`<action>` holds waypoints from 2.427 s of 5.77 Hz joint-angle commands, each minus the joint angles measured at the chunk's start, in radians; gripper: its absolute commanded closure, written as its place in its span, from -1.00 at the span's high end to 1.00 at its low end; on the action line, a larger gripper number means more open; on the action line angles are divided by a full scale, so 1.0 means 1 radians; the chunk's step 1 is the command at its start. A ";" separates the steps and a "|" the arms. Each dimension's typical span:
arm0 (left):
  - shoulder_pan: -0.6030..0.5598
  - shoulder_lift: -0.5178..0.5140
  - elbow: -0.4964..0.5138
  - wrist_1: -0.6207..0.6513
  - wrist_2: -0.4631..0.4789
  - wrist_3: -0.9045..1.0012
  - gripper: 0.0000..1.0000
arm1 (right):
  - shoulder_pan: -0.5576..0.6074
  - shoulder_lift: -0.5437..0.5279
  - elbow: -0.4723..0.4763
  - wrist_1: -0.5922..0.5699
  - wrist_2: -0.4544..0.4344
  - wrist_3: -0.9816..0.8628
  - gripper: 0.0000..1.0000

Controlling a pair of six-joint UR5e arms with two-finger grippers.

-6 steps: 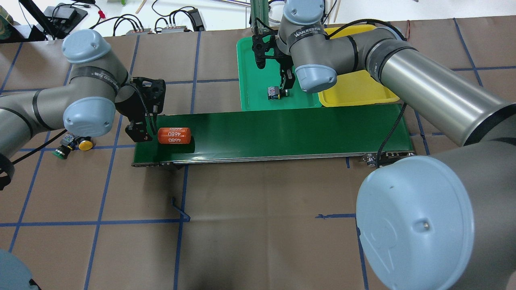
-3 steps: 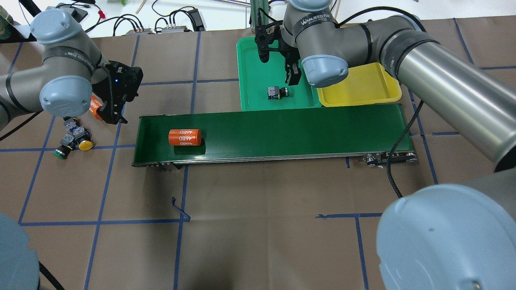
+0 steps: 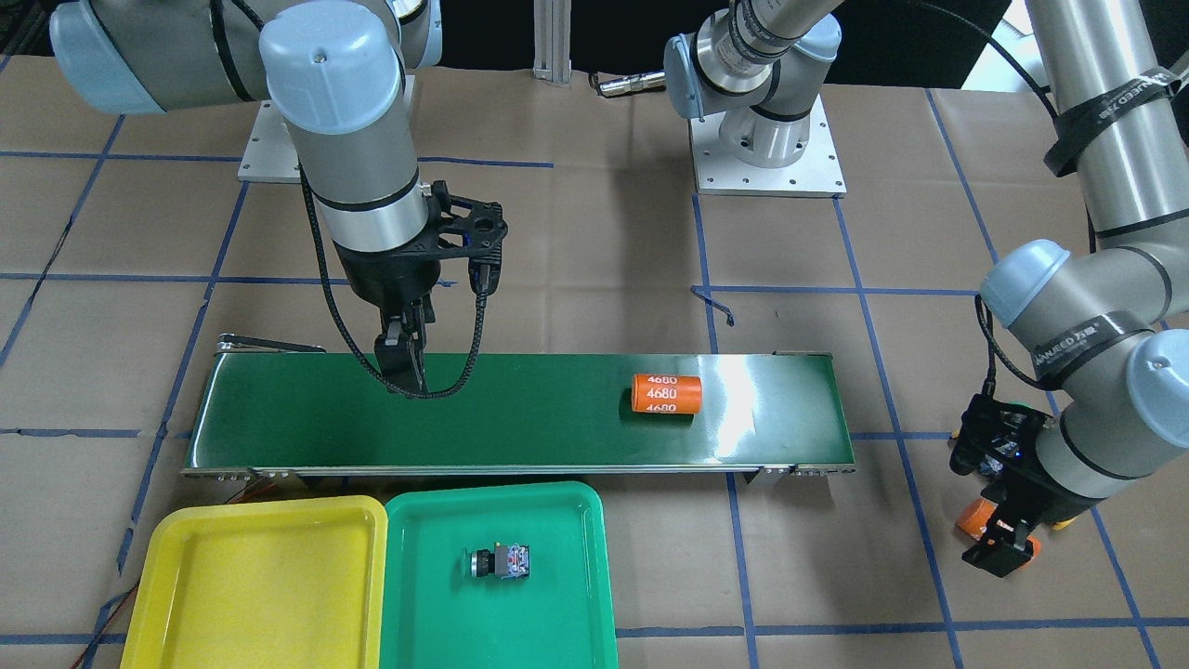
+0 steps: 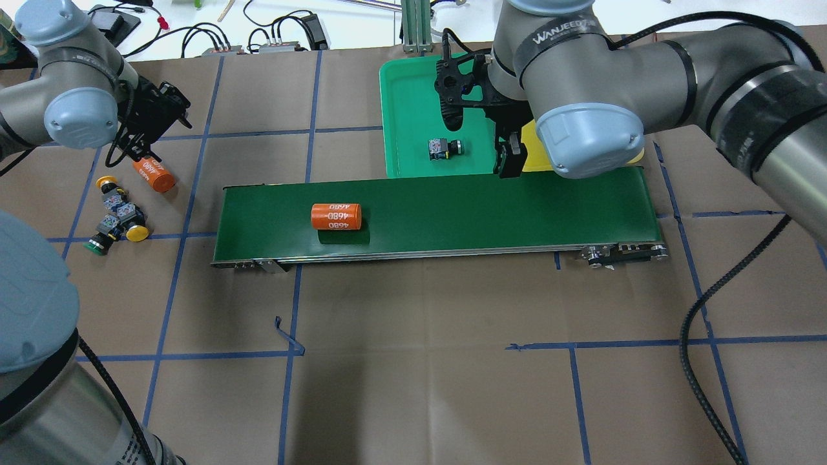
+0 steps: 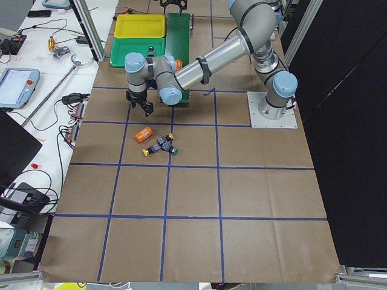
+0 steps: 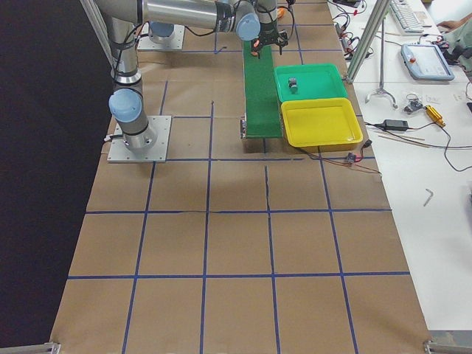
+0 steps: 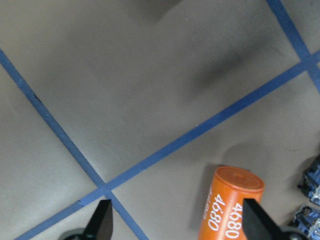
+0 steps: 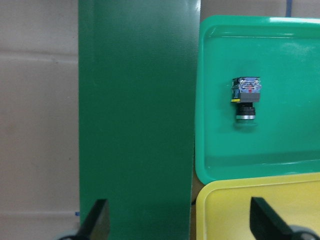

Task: Sort buttons by color to trays
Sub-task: 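Grasp a second orange cylinder from the pile with the left gripper, then place the orange cylinder on the belt with the left gripper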

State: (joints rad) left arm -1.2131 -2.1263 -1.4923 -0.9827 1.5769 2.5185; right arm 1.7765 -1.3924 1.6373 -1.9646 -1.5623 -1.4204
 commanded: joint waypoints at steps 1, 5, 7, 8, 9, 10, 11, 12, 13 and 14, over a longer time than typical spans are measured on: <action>0.058 -0.032 0.003 0.012 0.005 0.037 0.80 | -0.009 -0.040 -0.049 0.181 0.004 0.023 1.00; 0.075 -0.110 -0.008 0.050 0.008 0.092 0.53 | -0.005 -0.025 -0.091 0.225 0.004 0.023 1.00; 0.075 -0.103 -0.013 0.059 0.012 0.092 -0.73 | -0.006 -0.025 -0.077 0.228 0.004 0.023 1.00; 0.067 -0.081 -0.019 0.059 0.059 0.073 -0.89 | -0.006 -0.025 -0.076 0.228 0.004 0.023 1.00; 0.052 -0.019 -0.031 0.030 0.061 0.025 -0.94 | -0.006 -0.025 -0.077 0.230 0.004 0.024 1.00; 0.037 0.049 -0.052 -0.079 0.051 -0.075 -0.93 | -0.006 -0.025 -0.086 0.257 0.004 0.024 1.00; -0.018 0.124 -0.110 -0.112 0.054 -0.227 -0.89 | -0.006 -0.025 -0.090 0.280 0.005 0.024 1.00; -0.061 0.214 -0.211 -0.113 0.052 -0.442 -0.89 | -0.006 -0.025 -0.088 0.280 0.005 0.024 1.00; -0.110 0.294 -0.321 -0.105 0.051 -0.610 -0.88 | -0.006 -0.025 -0.082 0.280 0.007 0.024 1.00; -0.170 0.342 -0.395 -0.097 0.054 -0.773 -0.88 | -0.006 -0.025 -0.080 0.280 0.007 0.023 1.00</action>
State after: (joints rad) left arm -1.3315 -1.8373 -1.8118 -1.0857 1.6289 1.8980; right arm 1.7701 -1.4173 1.5546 -1.6847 -1.5559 -1.3964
